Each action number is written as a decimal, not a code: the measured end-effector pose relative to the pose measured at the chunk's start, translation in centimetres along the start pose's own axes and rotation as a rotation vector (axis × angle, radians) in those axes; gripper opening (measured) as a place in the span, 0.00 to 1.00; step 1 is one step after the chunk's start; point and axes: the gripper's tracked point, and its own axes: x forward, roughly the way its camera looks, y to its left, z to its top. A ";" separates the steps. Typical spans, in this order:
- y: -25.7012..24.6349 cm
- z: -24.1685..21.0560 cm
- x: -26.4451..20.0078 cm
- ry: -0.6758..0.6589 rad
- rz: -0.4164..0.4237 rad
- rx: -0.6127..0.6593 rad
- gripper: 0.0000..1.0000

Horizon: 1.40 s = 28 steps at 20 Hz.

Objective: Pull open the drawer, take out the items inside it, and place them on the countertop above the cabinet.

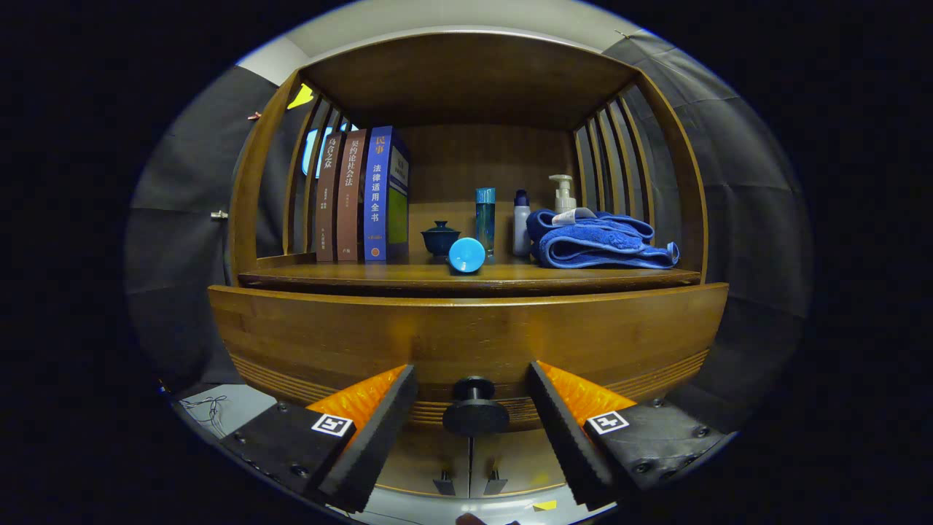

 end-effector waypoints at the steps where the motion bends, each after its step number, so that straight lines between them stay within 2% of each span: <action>1: 0.0 0.0 0.4 0.000 -0.001 -0.001 1.00; 7: -0.1 -0.2 2.6 0.012 -0.006 0.001 1.00; 13: -0.2 0.1 2.6 -0.035 -0.004 0.010 1.00; 20: 0.2 0.1 2.5 0.004 -0.004 -0.027 0.98; 24: 0.2 1.0 0.8 0.023 0.007 0.016 0.99; 28: 0.1 5.0 -3.2 -0.013 0.010 0.036 0.99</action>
